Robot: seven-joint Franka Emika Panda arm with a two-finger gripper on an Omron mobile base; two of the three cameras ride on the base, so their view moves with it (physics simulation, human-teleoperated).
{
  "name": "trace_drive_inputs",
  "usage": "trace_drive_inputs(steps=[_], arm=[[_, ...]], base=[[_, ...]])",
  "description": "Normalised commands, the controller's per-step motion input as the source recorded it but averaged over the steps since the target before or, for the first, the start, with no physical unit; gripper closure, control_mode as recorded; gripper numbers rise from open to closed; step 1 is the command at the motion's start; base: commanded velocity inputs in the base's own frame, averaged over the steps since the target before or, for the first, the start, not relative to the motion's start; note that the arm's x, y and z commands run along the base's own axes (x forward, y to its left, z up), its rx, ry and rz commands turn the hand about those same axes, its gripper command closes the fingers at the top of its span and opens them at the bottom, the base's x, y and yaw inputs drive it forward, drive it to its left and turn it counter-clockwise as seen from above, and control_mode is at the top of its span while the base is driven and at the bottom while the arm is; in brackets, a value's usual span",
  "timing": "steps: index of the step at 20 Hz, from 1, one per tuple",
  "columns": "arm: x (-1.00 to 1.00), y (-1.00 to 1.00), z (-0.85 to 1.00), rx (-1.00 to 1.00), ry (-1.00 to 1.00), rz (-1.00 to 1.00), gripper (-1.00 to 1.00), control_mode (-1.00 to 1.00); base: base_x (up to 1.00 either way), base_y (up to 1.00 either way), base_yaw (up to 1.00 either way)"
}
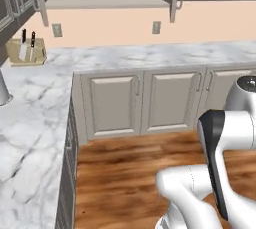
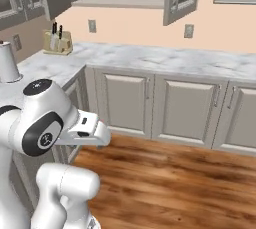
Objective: Close all open cabinet doors.
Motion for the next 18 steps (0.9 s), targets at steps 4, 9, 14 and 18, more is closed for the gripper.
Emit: trace_drive_inputs(steps=[4, 9, 14, 18], arm=[[0.00, 0.00, 0.00, 0.00, 0.00, 0.00, -1.00, 1.00], [0.00, 0.00, 0.00, 0.00, 0.00, 0.00, -1.00, 1.00], [0.00, 0.00, 0.00, 0.00, 0.00, 0.00, -1.00, 1.00], [0.00, 0.00, 0.00, 0.00, 0.00, 0.00, -1.00, 1.00]], base=[[1.00, 0.11, 0.00], [1.00, 0.10, 0.00], [1.00, 0.13, 0.00], [1.00, 0.29, 0.00]])
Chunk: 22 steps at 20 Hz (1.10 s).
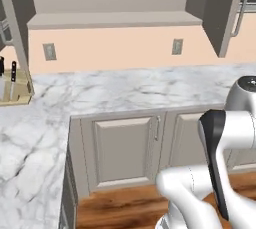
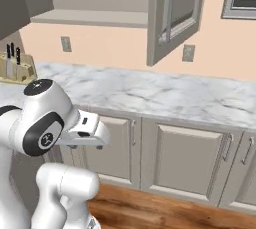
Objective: Close all open cabinet doors.
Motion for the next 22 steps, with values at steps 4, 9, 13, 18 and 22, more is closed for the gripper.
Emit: trace_drive_inputs(steps=[4, 9, 13, 18, 22], arm=[[0.00, 0.00, 0.00, 0.00, 0.00, 0.00, -1.00, 1.00], [0.00, 0.00, 0.00, 0.00, 0.00, 0.00, -1.00, 1.00], [0.00, 0.00, 0.00, 0.00, 0.00, 0.00, -1.00, 1.00], [0.00, 0.00, 0.00, 0.00, 0.00, 0.00, -1.00, 1.00], [0.00, 0.00, 0.00, 0.00, 0.00, 0.00, -1.00, 1.00]], base=[[1.00, 0.50, 0.00], [0.92, 0.63, 0.00], [0.36, 0.24, -0.02], [0.00, -0.03, 0.01], [0.00, -0.23, -0.02]])
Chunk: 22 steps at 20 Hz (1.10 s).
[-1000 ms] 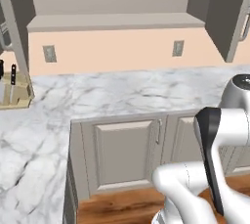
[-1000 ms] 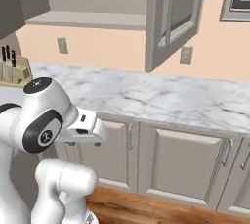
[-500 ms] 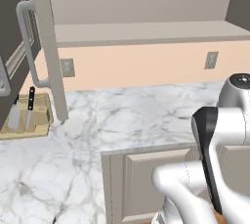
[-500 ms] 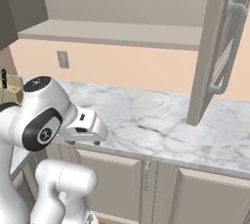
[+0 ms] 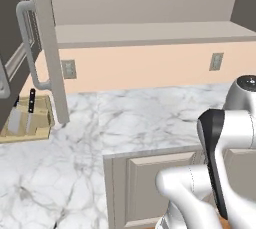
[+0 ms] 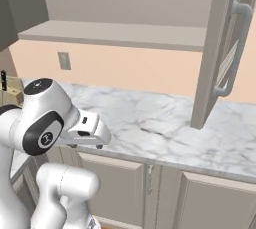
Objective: Close all open cabinet doors.
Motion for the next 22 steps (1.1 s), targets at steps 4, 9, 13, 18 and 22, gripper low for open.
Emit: trace_drive_inputs(steps=[4, 9, 13, 18, 22], arm=[[0.00, 0.00, 0.00, 0.00, 0.00, 0.00, -1.00, 1.00], [0.00, 0.00, 0.00, 0.00, 0.00, 0.00, -1.00, 1.00], [0.00, 0.00, 0.00, 0.00, 0.00, 0.00, -1.00, 1.00], [0.00, 0.00, 0.00, 0.00, 0.00, 0.00, -1.00, 1.00], [0.00, 0.00, 0.00, 0.00, 0.00, 0.00, -1.00, 1.00]], base=[[-0.03, -0.18, -0.13], [-0.18, -0.06, -0.26], [-0.46, -0.04, -0.24], [-0.54, -0.16, -0.16], [-0.10, 0.00, -0.02]])
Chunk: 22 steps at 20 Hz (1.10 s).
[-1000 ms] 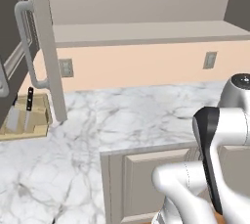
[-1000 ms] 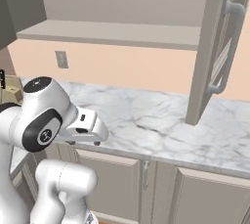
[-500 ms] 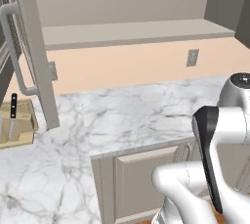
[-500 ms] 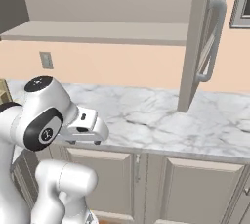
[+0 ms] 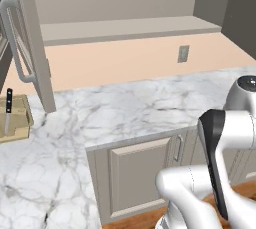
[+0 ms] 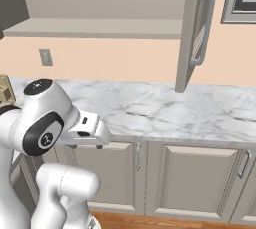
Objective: Close all open cabinet doors.
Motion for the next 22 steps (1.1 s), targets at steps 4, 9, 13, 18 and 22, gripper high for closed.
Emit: trace_drive_inputs(steps=[4, 9, 13, 18, 22], arm=[[0.00, 0.00, 0.00, 0.00, 0.00, 0.00, -1.00, 1.00], [-0.02, -0.27, 0.04, 0.02, -0.19, 0.04, -1.00, -1.00], [-0.24, -0.59, 0.23, 0.07, -0.58, 0.19, -1.00, -1.00], [0.00, -0.93, 0.72, 0.13, -0.55, 0.23, -1.00, -1.00], [-0.02, -0.94, 0.97, 0.23, -0.38, 0.21, -1.00, -1.00]], base=[[0.00, 0.00, 0.00], [0.00, 0.00, 0.00], [0.00, 0.00, 0.00], [0.00, 0.00, 0.00], [0.00, 0.00, 0.00]])
